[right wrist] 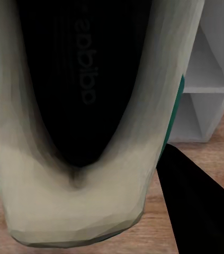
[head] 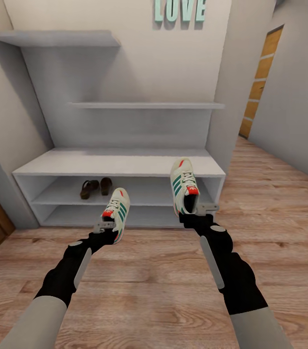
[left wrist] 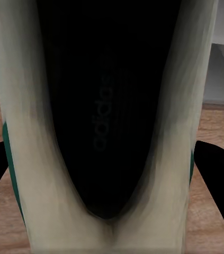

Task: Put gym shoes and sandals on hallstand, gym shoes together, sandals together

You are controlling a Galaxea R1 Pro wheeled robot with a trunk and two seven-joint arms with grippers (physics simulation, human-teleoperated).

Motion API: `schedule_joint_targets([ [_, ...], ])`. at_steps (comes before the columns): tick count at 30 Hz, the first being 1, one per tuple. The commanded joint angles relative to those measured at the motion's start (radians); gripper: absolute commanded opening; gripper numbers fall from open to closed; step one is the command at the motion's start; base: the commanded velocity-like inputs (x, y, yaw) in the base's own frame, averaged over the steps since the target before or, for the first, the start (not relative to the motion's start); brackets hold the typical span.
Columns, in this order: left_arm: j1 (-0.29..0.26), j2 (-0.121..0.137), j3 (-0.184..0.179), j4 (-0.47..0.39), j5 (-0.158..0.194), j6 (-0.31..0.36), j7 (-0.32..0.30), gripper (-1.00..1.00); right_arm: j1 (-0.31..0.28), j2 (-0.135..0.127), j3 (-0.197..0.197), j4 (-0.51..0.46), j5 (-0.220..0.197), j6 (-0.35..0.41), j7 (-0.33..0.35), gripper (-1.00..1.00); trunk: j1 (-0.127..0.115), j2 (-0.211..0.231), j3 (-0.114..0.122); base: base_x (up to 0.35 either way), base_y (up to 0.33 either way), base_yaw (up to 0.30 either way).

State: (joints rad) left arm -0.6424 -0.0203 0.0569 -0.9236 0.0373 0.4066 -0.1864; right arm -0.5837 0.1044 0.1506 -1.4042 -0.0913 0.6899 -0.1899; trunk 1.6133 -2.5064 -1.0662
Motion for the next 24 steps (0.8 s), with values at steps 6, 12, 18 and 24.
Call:
schedule_joint_targets([
  [6, 0.0, -0.001, 0.004, -0.001, 0.004, 0.008, -0.005, -1.0, -0.001, 0.0, 0.001, -0.001, -0.01, 0.003, -0.01, -1.0, 0.0, 0.0, -0.001, 0.0, 0.0, -0.025],
  [12, 0.0, -0.001, 0.004, -0.001, 0.004, 0.008, -0.005, -1.0, -0.001, 0.0, 0.002, -0.001, -0.01, 0.004, -0.01, -1.0, 0.0, 0.0, -0.001, 0.0, 0.0, -0.003],
  [18, 0.0, -0.001, 0.004, -0.001, 0.004, 0.008, -0.005, -1.0, -0.001, 0.0, 0.001, -0.001, -0.009, 0.004, -0.01, -1.0, 0.0, 0.0, -0.001, 0.0, 0.0, 0.0],
  [24, 0.0, -0.001, 0.004, 0.0, 0.004, 0.008, -0.005, -1.0, -0.001, 0.0, -0.001, -0.001, -0.012, 0.003, -0.009, -1.0, 0.0, 0.0, -0.001, 0.0, 0.0, 0.0],
])
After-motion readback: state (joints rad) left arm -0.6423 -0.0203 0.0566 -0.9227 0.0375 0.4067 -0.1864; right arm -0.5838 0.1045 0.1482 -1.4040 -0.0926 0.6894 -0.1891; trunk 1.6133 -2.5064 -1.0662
